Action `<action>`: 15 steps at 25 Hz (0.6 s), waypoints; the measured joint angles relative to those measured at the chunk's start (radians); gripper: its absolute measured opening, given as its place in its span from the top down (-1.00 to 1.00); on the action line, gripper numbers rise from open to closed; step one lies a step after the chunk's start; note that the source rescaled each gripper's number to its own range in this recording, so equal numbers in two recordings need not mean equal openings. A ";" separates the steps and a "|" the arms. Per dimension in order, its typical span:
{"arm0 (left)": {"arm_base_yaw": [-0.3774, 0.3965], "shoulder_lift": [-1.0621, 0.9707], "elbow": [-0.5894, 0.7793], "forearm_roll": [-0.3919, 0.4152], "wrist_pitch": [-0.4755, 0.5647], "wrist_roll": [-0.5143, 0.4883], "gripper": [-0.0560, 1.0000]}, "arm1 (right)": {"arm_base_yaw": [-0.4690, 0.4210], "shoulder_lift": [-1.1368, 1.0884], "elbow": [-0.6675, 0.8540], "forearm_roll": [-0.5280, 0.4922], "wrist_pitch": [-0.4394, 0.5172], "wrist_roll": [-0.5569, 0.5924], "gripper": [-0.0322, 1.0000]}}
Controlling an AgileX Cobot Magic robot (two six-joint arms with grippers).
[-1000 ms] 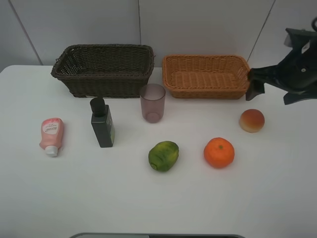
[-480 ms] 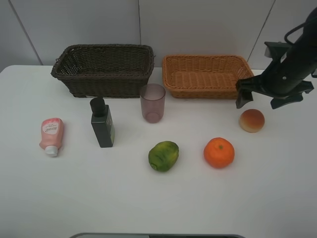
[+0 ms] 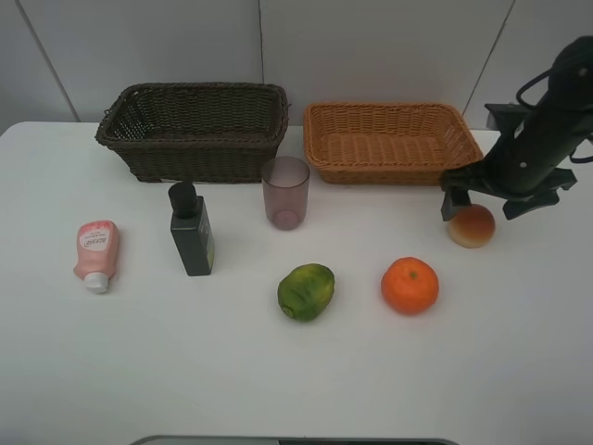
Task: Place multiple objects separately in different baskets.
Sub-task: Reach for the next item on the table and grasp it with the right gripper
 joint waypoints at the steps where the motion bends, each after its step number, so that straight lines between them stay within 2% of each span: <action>1: 0.000 0.000 0.000 0.000 0.000 0.000 -1.00 | -0.010 0.003 0.000 0.000 -0.001 0.000 -0.81; 15: 0.000 0.000 0.000 0.000 0.000 0.000 -1.00 | -0.030 0.117 0.000 -0.008 -0.164 0.000 -0.81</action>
